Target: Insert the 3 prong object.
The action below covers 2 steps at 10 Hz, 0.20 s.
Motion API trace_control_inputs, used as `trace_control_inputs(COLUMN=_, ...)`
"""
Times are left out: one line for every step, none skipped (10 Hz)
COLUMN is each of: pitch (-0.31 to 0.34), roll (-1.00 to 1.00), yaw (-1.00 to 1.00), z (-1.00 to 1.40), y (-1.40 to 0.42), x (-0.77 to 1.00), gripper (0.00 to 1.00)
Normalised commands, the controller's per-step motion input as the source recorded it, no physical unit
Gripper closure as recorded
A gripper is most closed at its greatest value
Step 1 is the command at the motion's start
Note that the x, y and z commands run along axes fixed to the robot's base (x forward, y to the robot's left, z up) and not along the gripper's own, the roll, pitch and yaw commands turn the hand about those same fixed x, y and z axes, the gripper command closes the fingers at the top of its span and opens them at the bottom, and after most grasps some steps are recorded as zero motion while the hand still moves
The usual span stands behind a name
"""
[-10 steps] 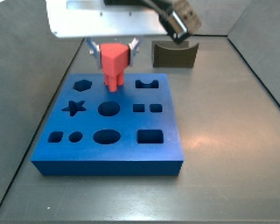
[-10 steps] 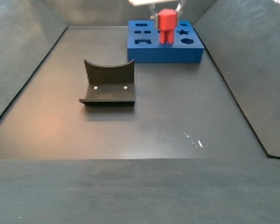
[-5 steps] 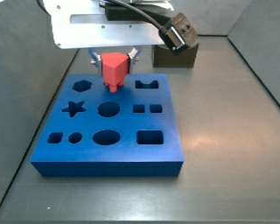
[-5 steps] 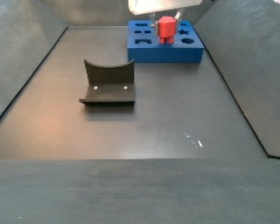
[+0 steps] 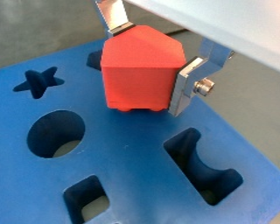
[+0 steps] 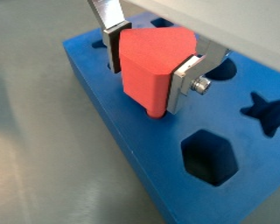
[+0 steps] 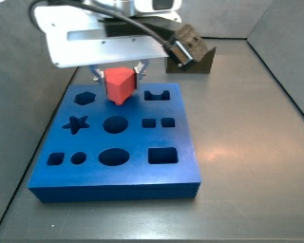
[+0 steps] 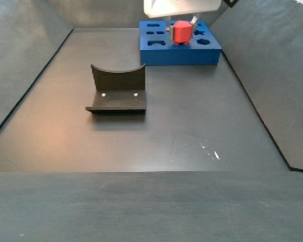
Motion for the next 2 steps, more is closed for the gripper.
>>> trace_control_inputs(pitch=-0.193, roll=0.03, yaw=0.00, z=-0.10, y=-0.10, x=0.00, gripper=1.00)
trace_control_inputs(pitch=0.000, roll=0.00, yaw=0.00, z=0.00, y=0.00, x=0.00, gripper=1.00)
